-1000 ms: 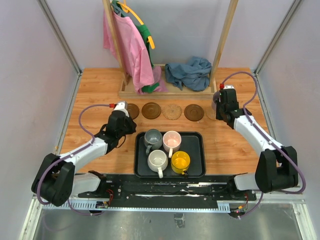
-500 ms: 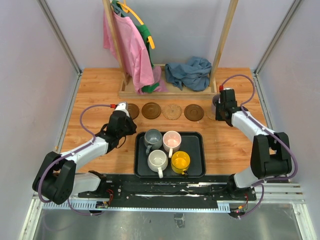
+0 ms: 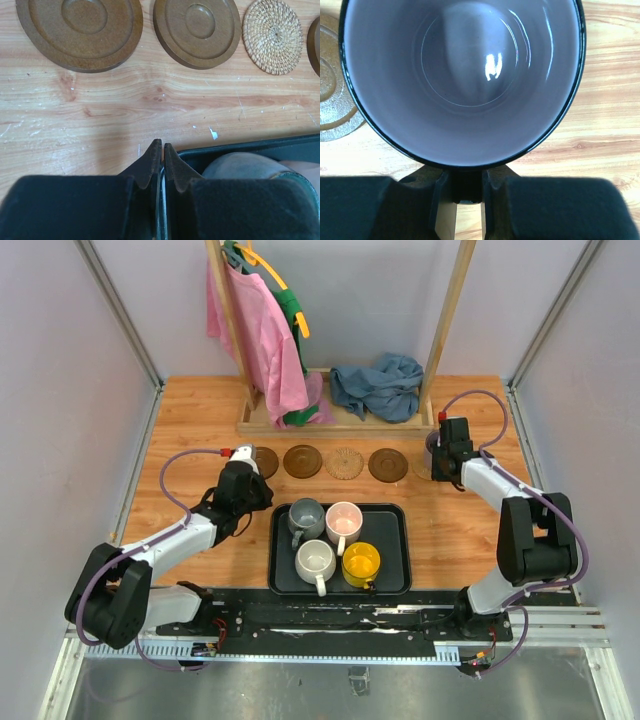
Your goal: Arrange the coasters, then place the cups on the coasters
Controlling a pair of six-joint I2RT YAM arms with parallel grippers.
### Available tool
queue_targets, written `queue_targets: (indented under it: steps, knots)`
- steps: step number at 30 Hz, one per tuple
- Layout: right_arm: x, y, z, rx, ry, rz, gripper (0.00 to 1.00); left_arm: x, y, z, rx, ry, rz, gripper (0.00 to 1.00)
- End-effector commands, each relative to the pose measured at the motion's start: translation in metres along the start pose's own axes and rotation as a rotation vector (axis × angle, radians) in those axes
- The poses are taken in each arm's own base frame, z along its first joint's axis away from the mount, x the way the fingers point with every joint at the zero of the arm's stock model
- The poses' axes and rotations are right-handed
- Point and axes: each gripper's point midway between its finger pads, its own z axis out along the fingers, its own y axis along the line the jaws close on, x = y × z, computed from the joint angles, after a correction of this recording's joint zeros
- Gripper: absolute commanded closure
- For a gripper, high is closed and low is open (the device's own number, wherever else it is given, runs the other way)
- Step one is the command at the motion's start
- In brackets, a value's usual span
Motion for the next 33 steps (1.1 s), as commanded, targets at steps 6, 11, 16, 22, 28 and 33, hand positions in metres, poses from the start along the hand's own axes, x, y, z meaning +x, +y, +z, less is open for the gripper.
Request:
queue_targets:
  steps: [6,11,16,22,28,33]
  knots:
    - [-0.036,-0.002,-0.006,-0.01,-0.114,0.03,0.99,-0.007,-0.004,-0.003,0.004,-0.02,-0.012,0.9]
    - [-0.036,0.002,-0.006,-0.029,-0.123,0.029,0.99,-0.007,-0.003,-0.004,0.003,-0.023,-0.014,0.9]
    - [-0.034,0.006,-0.002,-0.047,-0.124,0.027,0.99,-0.006,-0.003,-0.004,0.005,-0.024,-0.014,0.9]
    - [-0.03,0.008,0.004,-0.056,-0.111,0.027,0.99,-0.005,-0.003,-0.003,0.004,-0.022,-0.014,0.9]
    - [-0.024,0.01,0.009,-0.06,-0.091,0.03,0.99,-0.004,-0.003,-0.001,0.006,-0.018,-0.015,0.9]
    - [-0.021,0.01,0.01,-0.059,-0.084,0.032,0.99,-0.004,-0.003,-0.001,0.006,-0.018,-0.015,0.9]
